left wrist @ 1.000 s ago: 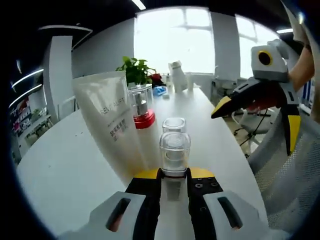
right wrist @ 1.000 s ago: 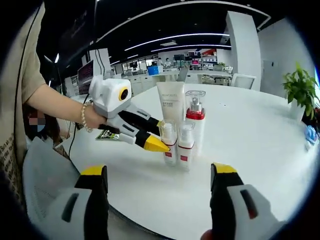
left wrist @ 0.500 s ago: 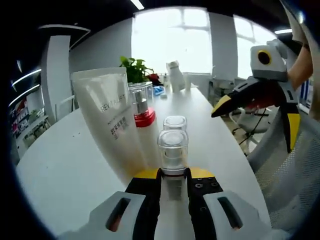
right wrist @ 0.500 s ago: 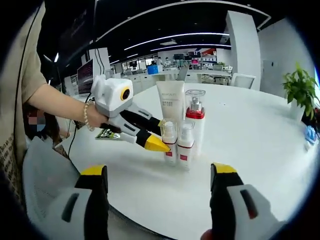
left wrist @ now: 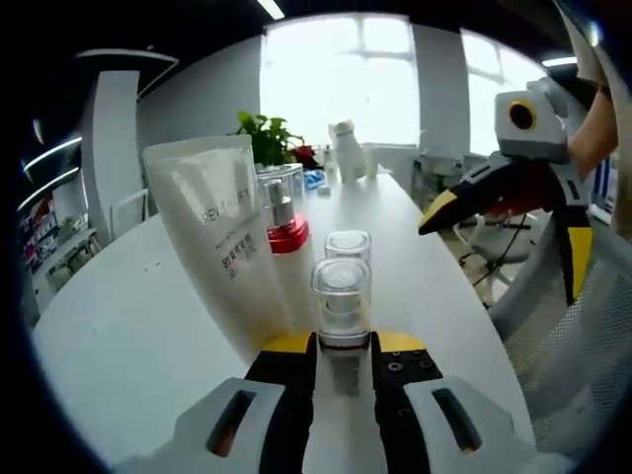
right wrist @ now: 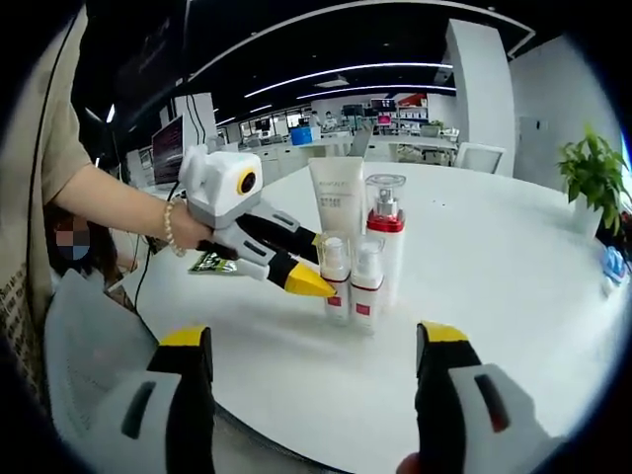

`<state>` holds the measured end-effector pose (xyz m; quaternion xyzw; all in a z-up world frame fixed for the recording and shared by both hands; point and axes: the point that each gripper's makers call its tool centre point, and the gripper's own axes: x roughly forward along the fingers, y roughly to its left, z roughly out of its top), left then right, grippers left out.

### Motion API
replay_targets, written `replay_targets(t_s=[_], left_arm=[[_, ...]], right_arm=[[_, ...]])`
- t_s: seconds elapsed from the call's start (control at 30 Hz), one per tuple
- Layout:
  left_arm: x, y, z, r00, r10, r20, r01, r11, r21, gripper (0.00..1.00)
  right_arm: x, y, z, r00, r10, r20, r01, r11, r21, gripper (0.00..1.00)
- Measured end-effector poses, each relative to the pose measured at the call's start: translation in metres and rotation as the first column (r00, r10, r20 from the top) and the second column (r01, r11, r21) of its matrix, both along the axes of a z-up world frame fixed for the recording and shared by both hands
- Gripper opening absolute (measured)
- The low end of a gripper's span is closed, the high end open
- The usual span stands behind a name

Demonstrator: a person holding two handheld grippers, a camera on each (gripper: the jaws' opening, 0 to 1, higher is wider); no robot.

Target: Arrange the skincare products in the storage area until every visible bottle or jar stands upright without overlapping.

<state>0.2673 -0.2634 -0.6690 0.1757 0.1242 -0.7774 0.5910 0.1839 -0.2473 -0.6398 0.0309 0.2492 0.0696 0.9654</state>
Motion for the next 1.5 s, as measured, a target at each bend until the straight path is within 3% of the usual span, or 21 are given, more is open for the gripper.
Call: replay_targets(t_s=[0.57, 0.93, 1.23, 1.5], left_arm=[[-0.002, 0.027, 0.014, 0.998, 0.055, 0.031, -0.056, 0.998, 0.033, 0.31], [-0.003, 0.067, 0.024, 0.982, 0.187, 0.002, -0.186, 0.980, 0.066, 0.52], [-0.003, 0.108, 0.036, 0.946, 0.323, -0.040, -0.319, 0.944, 0.085, 0.65], [-0.001, 0.150, 0.041, 0.887, 0.454, -0.078, -0.445, 0.888, 0.113, 0.79]], right_arm=[[0.000, 0.005, -0.001, 0.999, 0.033, -0.007, -0.033, 0.999, -0.014, 0.86], [0.001, 0.010, 0.013, 0.998, 0.055, 0.024, -0.054, 0.998, -0.026, 0.86], [0.008, 0.021, 0.025, 0.995, 0.087, 0.052, -0.086, 0.996, -0.018, 0.87], [0.013, 0.039, 0.030, 0.989, 0.131, 0.066, -0.131, 0.991, -0.007, 0.87]])
